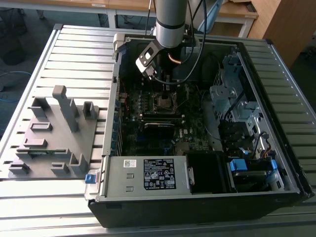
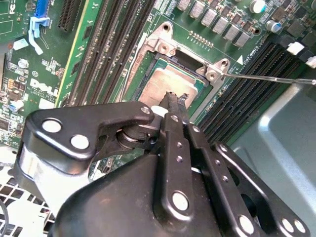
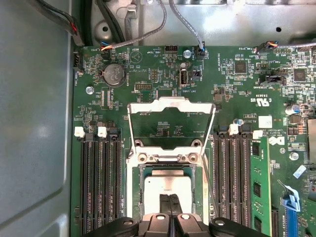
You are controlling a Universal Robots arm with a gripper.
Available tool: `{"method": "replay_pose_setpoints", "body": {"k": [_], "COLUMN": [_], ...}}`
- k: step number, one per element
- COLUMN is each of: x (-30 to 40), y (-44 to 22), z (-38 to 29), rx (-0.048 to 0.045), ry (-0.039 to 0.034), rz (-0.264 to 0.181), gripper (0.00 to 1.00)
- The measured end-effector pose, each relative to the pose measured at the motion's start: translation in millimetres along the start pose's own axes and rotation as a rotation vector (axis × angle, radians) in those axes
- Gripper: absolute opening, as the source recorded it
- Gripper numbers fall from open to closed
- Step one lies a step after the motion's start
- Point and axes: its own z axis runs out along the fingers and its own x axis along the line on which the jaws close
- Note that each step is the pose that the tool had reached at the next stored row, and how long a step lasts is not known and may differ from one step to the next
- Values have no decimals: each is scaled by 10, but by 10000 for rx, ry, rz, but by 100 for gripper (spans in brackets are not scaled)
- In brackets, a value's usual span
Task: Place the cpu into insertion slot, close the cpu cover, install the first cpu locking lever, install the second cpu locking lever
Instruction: 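Place the cpu into insertion slot, then close the cpu cover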
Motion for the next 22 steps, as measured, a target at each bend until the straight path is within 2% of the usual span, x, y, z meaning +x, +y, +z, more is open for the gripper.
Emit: {"method": "replay_pose_setpoints", "body": {"k": [12,13,22], "x": [0,0,0], "y": [0,1,1], "z": [-4,-25,-38], "rx": [0,0,1], "ry": [-1,-1,-1], "rz": [0,1,0], "gripper": [10,10,10]}}
